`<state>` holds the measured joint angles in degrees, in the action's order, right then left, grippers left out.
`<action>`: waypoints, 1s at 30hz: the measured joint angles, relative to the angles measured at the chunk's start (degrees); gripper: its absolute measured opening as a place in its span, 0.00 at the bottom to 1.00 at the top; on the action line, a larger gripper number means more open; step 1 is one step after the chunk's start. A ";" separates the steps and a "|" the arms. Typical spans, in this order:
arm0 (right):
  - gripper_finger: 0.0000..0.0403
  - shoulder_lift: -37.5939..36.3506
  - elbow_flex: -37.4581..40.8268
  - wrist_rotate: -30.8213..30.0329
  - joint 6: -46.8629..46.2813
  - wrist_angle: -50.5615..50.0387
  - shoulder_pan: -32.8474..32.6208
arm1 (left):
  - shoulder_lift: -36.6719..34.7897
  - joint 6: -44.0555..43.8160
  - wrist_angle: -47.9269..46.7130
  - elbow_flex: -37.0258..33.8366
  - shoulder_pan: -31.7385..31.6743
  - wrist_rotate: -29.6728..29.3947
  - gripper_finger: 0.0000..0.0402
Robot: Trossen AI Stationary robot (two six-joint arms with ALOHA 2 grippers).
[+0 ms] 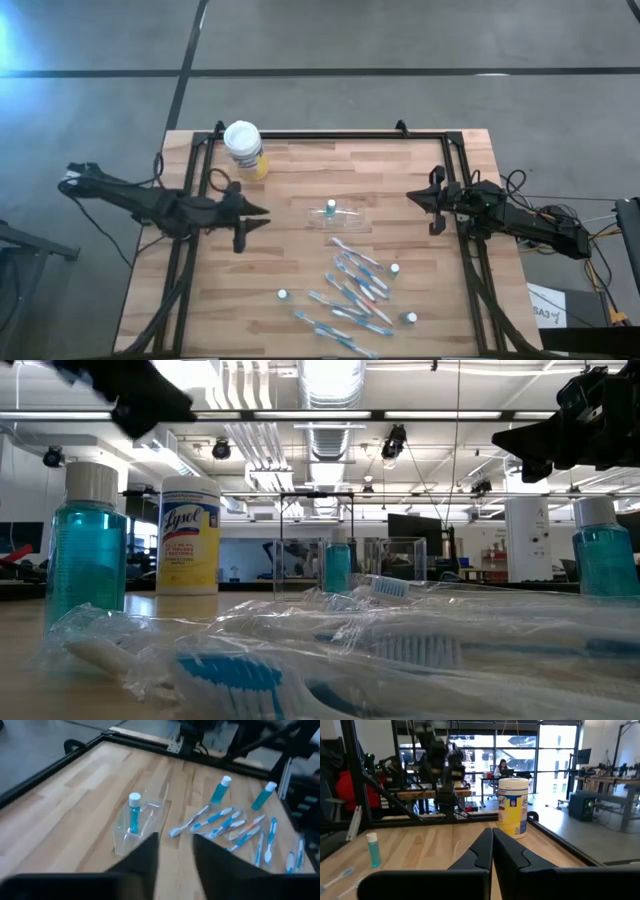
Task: Pick & Place toothbrushing station
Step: Put the blue mouthwash bottle into the middle compartment of the transparent organizer
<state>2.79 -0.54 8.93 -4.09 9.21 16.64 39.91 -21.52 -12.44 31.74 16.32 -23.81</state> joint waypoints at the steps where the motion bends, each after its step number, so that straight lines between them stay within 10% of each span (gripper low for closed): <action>1: 0.02 0.00 0.00 0.00 -1.07 0.01 0.00 | -1.86 0.05 2.55 -2.73 0.00 -0.33 0.20; 4: 0.02 0.00 0.00 -0.01 -3.17 0.02 0.00 | -6.68 2.53 9.43 -9.26 -0.03 -0.86 0.04; 17: 0.02 0.42 -1.82 0.52 -11.05 -1.01 0.00 | -16.42 6.62 14.38 -19.14 -0.02 -0.77 0.04; 30: 0.02 20.83 -34.55 -10.93 -23.40 -45.91 -5.22 | -17.43 7.56 14.38 -19.43 -0.02 -0.83 0.03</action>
<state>23.61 -35.08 -2.00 -27.49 -36.70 11.43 22.48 -13.96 1.93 12.31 16.29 -24.64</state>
